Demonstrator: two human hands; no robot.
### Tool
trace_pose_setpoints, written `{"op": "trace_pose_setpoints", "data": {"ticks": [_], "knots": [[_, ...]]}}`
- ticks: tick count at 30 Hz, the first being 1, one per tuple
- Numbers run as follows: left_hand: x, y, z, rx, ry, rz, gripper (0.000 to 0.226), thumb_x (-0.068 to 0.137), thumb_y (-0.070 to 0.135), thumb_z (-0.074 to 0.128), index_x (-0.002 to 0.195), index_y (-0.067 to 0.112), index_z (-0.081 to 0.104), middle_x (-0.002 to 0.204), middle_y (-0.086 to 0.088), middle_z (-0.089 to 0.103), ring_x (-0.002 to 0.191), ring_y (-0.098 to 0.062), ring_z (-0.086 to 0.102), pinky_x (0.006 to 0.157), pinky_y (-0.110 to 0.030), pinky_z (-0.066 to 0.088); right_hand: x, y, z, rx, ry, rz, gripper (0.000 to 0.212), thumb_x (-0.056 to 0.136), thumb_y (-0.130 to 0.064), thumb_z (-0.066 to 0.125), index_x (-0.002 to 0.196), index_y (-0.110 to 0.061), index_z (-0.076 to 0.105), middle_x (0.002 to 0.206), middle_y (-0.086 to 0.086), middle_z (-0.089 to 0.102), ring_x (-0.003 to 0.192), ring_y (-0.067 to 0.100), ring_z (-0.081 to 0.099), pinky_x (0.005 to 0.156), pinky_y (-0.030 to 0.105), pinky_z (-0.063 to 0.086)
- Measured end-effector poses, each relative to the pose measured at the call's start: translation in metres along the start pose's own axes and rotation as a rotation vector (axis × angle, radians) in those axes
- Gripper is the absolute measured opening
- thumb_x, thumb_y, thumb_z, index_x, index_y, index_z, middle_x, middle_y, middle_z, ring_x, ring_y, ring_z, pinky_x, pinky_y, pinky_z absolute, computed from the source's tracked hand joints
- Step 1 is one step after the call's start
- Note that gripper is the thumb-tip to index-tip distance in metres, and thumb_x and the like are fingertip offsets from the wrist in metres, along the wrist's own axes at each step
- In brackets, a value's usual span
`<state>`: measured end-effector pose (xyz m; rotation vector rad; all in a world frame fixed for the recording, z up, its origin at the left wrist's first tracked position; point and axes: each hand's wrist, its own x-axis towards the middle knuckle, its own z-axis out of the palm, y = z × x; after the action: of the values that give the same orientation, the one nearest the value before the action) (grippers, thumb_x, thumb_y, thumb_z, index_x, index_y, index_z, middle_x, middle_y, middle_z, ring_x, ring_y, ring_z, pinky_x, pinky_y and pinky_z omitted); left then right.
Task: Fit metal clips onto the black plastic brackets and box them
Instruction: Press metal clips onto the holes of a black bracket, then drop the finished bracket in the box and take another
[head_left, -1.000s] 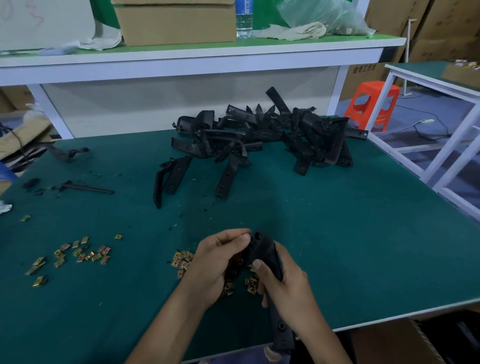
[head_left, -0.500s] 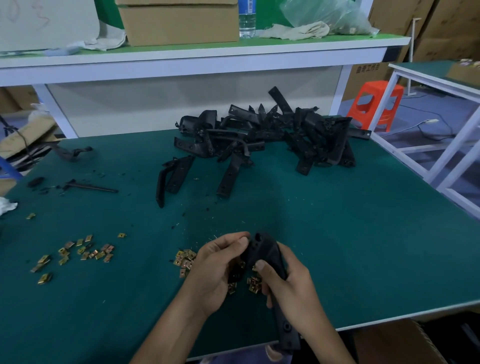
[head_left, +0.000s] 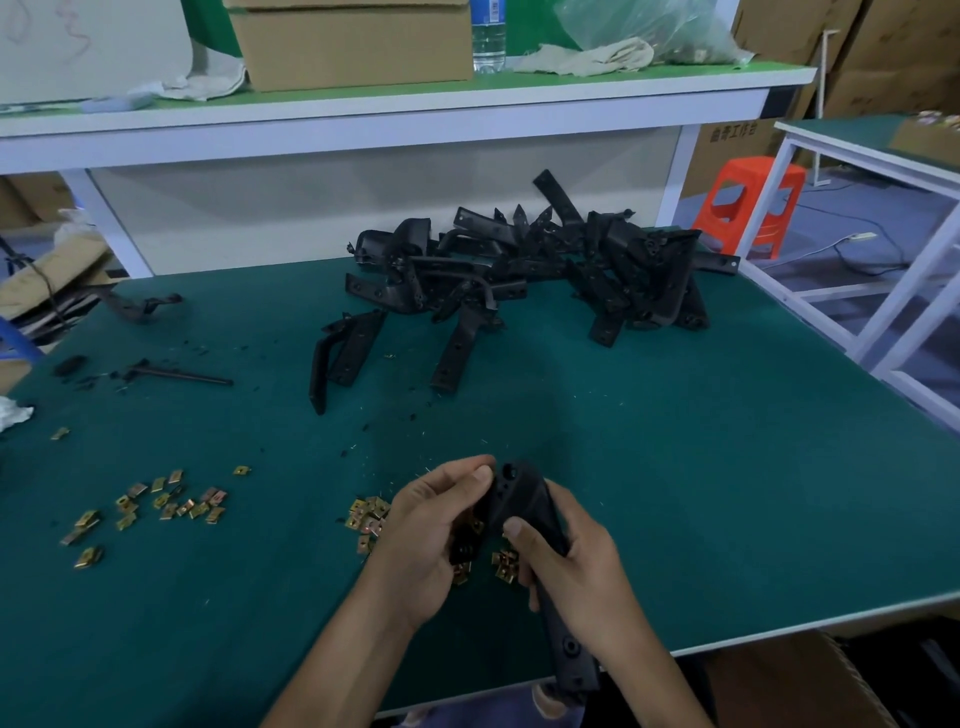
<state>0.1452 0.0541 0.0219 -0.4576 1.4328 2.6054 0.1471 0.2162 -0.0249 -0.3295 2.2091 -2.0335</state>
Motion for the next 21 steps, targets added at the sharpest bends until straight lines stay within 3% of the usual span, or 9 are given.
{"op": "trace_pose_setpoints", "data": {"ticks": [3, 8, 14, 21], "knots": [[0.001, 0.0, -0.001, 0.052, -0.014, 0.037, 0.022, 0.079, 0.014, 0.074, 0.099, 0.006, 0.078, 0.098, -0.019, 0.075, 0.084, -0.025, 0.073, 0.069, -0.029, 0.059, 0.0, 0.002, 0.0, -0.015, 0.006, -0.001, 0.026, 0.096, -0.042, 0.066, 0.119, -0.054, 0.06, 0.064, 0.006, 0.063, 0.048, 0.018, 0.057, 0.049, 0.031, 0.051], [-0.004, -0.008, -0.001, 0.16, -0.042, 0.093, 0.027, 0.083, 0.016, 0.072, 0.107, 0.005, 0.077, 0.109, -0.022, 0.074, 0.096, -0.028, 0.072, 0.084, -0.033, 0.058, -0.001, 0.004, -0.001, -0.04, 0.014, -0.016, 0.024, 0.097, -0.04, 0.065, 0.118, -0.05, 0.06, 0.064, 0.008, 0.063, 0.047, 0.02, 0.057, 0.048, 0.033, 0.051], [-0.01, -0.013, 0.003, 0.212, -0.02, 0.14, 0.019, 0.089, 0.013, 0.07, 0.105, 0.013, 0.079, 0.109, -0.015, 0.076, 0.102, -0.027, 0.073, 0.082, -0.028, 0.058, -0.002, 0.002, 0.001, -0.098, 0.054, -0.029, 0.023, 0.098, -0.037, 0.065, 0.118, -0.048, 0.06, 0.068, 0.006, 0.065, 0.044, 0.024, 0.06, 0.046, 0.03, 0.05], [-0.02, -0.007, 0.014, 0.465, -0.126, 0.25, 0.033, 0.096, 0.007, 0.065, 0.101, 0.036, 0.08, 0.109, 0.005, 0.077, 0.105, -0.009, 0.072, 0.08, -0.015, 0.054, -0.014, -0.002, 0.003, 0.077, 0.162, 0.031, 0.024, 0.096, -0.037, 0.068, 0.118, -0.042, 0.063, 0.071, 0.005, 0.069, 0.048, 0.022, 0.061, 0.049, 0.032, 0.049]]}}
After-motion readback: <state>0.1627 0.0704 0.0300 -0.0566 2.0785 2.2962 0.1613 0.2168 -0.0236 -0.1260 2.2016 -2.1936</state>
